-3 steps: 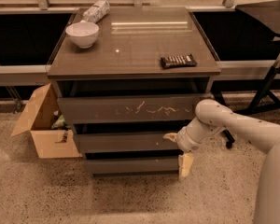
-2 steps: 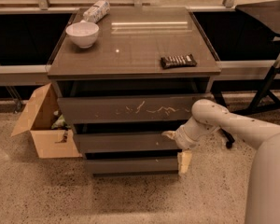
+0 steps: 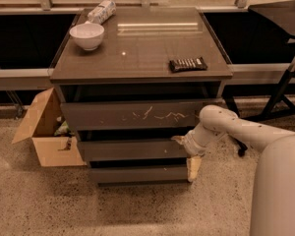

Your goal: Open middle drawer

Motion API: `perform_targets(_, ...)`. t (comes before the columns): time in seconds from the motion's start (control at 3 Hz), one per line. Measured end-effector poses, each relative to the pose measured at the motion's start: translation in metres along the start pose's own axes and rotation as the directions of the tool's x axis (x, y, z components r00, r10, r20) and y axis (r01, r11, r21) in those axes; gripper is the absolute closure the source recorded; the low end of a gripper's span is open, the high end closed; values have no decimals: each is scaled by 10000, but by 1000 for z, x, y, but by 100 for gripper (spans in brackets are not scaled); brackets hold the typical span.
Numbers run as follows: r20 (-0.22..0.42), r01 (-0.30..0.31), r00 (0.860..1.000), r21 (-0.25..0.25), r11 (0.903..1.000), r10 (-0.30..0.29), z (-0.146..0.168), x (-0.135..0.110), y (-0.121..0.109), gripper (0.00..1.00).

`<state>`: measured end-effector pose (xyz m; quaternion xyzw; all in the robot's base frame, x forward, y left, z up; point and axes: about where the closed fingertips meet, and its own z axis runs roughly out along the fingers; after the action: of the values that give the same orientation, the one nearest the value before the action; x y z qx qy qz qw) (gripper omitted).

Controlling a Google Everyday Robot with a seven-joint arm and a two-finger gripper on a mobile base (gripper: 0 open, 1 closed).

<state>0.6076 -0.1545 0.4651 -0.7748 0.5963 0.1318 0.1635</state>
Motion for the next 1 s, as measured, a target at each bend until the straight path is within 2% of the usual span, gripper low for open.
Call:
perform_targets(0.33, -386, -384, 9985, 124, 9992, 388, 9, 13, -5, 0)
perform_targets(0.67, -564, -1042, 9926, 571, 9929, 1075, 16, 39, -15, 0)
perform_targets(1.0, -864, -1424, 9843, 1276, 9816, 1540, 14, 60, -29, 0)
